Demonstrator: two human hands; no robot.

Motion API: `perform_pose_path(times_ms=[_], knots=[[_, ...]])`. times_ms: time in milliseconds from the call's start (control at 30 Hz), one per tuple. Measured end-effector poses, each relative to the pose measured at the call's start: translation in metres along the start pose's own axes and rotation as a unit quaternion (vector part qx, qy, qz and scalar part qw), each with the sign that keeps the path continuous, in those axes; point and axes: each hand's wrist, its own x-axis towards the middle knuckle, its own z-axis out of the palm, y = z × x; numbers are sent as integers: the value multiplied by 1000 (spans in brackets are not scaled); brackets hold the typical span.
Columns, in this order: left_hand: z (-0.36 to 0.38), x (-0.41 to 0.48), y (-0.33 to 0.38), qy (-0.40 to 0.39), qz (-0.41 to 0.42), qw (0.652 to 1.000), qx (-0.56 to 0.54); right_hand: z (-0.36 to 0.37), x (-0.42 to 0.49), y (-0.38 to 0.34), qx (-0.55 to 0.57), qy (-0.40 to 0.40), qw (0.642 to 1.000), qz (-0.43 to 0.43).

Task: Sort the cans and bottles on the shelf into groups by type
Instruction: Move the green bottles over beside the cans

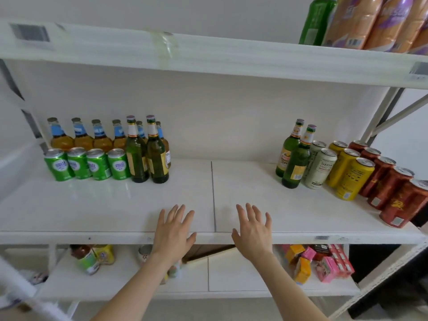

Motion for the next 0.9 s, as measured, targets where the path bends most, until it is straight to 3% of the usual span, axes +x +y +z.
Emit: perform_pose_path(times_ms=[267, 533, 733, 900], knots=[[-1, 10, -106, -9, 3, 1000, 16, 13, 42, -97, 31, 30, 999, 22], [8, 58, -175, 6, -37, 999, 8, 17, 109, -146, 68, 43, 997, 7], [17, 96, -211, 58, -103, 987, -106, 11, 168, -169, 103, 64, 993, -15], [27, 123, -233, 74, -150, 953, -253, 6, 207, -192, 167, 89, 982, -15]])
